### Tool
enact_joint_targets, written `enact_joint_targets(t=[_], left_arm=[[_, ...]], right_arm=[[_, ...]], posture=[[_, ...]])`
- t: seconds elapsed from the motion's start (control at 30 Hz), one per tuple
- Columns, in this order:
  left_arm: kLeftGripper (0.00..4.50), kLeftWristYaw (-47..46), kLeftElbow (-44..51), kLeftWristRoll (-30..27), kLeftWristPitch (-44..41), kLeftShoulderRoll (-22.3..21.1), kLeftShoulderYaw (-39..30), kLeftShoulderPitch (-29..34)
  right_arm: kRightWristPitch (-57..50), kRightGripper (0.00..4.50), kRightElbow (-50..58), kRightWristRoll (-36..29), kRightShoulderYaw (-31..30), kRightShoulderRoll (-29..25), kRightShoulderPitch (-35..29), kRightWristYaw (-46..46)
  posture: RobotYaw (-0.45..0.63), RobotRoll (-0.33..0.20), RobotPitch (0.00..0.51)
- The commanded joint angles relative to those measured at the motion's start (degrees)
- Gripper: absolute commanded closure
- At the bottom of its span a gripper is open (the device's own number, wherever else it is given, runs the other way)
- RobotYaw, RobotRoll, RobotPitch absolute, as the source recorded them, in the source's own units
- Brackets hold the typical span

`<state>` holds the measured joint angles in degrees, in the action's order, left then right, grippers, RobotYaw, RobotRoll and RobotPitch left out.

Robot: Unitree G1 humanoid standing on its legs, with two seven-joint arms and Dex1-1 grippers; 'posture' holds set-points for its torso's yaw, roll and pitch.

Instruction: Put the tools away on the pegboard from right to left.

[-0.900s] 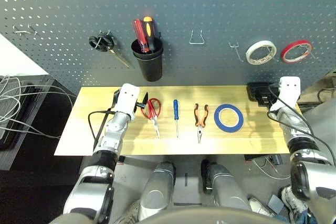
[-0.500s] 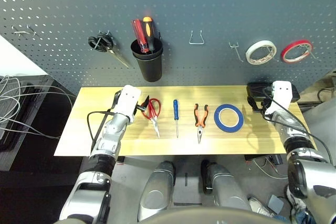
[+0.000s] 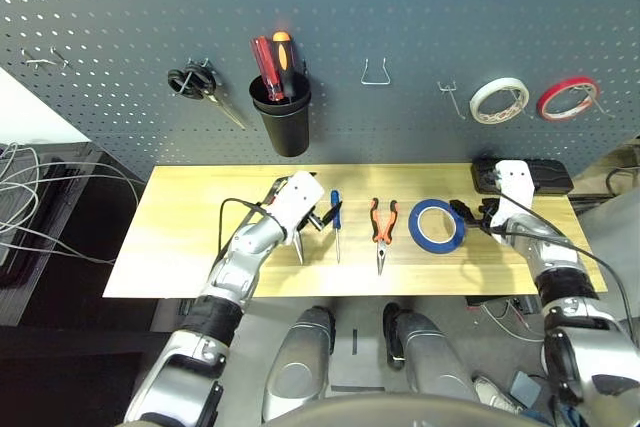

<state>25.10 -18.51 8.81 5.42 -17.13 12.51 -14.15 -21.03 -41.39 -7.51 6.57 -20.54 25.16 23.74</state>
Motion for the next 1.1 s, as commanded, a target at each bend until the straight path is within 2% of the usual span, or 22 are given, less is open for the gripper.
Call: enact_joint_targets(t=[0.03, 0.4, 0.5, 0.67, 0.8, 0.97, 1.1], left_arm=[[0.02, 2.1, 2.9, 0.7, -1.9, -0.6, 1.9, 2.3], [0.02, 5.1, 7.6, 0.9, -4.1, -1.4, 4.2, 5.4], [0.00, 5.3, 7.6, 1.0, -4.3, -1.8, 4.2, 5.1], [0.00, 5.7, 6.1, 0.6, -2.8, -2.5, 3.7, 3.8], [0.00, 5.4, 4.6, -0.5, 0.8, -2.4, 2.8, 2.7], [0.00, 4.6, 3.3, -1.7, 7.0, -1.9, 1.6, 1.9], [0.00, 4.6, 3.7, -2.5, 9.7, -1.5, 1.2, 2.0]], right_arm=[[-0.9, 0.00, -2.9, 2.0, -1.8, 0.7, -0.8, -0.8], [1.2, 0.00, -14.7, 3.7, -2.3, 3.6, 4.4, -3.0], [-0.4, 0.57, -15.7, 4.8, -3.0, 3.5, 5.1, -3.5], [-3.6, 2.37, -13.2, 5.2, -3.7, 2.4, 5.2, -2.8], [-0.3, 3.73, -2.6, 5.5, -4.3, 0.9, 1.5, -1.5], [9.3, 3.80, 15.2, 8.1, -5.9, -0.5, -4.9, -2.5], [16.9, 3.80, 27.6, 9.7, -6.8, -1.7, -9.7, -2.8]], posture=[[0.17, 0.000, 0.244], [0.20, 0.000, 0.256], [0.20, 0.000, 0.244], [0.18, 0.000, 0.224], [0.17, 0.000, 0.203], [0.14, 0.000, 0.185], [0.11, 0.000, 0.192]])
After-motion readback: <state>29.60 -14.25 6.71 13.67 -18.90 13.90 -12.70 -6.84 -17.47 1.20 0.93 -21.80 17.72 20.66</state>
